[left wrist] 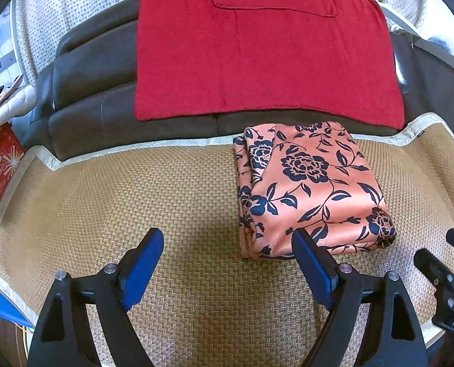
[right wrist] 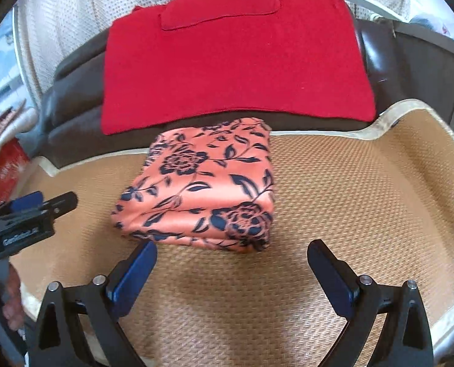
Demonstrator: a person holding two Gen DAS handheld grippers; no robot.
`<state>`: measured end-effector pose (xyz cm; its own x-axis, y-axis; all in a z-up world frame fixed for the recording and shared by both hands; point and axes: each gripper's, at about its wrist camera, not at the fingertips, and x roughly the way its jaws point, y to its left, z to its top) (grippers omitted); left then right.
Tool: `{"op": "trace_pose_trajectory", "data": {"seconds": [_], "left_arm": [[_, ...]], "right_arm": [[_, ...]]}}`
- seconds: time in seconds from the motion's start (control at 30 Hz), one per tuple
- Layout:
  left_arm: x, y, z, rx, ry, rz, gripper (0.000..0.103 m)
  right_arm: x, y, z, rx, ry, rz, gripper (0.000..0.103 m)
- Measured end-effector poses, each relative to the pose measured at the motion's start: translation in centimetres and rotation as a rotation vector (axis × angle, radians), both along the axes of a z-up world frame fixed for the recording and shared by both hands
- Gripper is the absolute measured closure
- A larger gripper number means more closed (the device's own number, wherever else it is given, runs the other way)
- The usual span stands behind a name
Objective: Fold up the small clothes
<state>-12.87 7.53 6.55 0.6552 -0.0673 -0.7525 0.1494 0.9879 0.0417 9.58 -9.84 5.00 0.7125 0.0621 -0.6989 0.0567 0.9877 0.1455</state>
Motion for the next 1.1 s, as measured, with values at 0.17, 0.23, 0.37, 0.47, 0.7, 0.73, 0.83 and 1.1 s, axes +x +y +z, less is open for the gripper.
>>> {"op": "trace_pose_trajectory", "data": {"seconds": [0.17, 0.23, 0.37, 0.47, 0.7, 0.73, 0.83, 1.1], "left_arm": [[0.6, -0.3, -0.2, -0.011, 0.007, -0.004, 0.017], [0.8, -0.4, -0.3, -0.022, 0.009, -0.009, 0.017], [1.1, -0.8, -0.3, -0.035, 0.011, -0.019, 0.017], [1.2, -1.1, -0.3, -0.042, 0.012, -0.023, 0.017], [1.2, -1.4, -0.3, -0.046, 0.008, -0.028, 0.017], [1.2, -1.3, -0.2, -0.046, 0.007, -0.028, 0.017], [1.3, -1.3, -0.1, -0.052, 0.005, -0.032, 0.012], [1.2, -1.4, 0.3, -0.060, -0.010, -0.040, 0.009]], "right_arm": [[1.0, -0.3, -0.3, 0.000, 0.013, -0.009, 0.003], [1.3, -0.4, -0.3, -0.009, 0.015, -0.006, 0.003], [1.5, -0.5, 0.0, -0.027, 0.009, -0.006, 0.003], [1.6, -0.6, 0.2, -0.040, 0.005, -0.009, 0.003], [2.0, -0.6, 0.1, -0.077, 0.017, -0.019, 0.003], [2.1, -0.6, 0.1, -0.079, 0.016, -0.019, 0.003], [2.2, -0.5, 0.1, -0.082, 0.020, -0.019, 0.003], [2.2, -0.4, 0.4, -0.092, 0.020, -0.016, 0.003]]}}
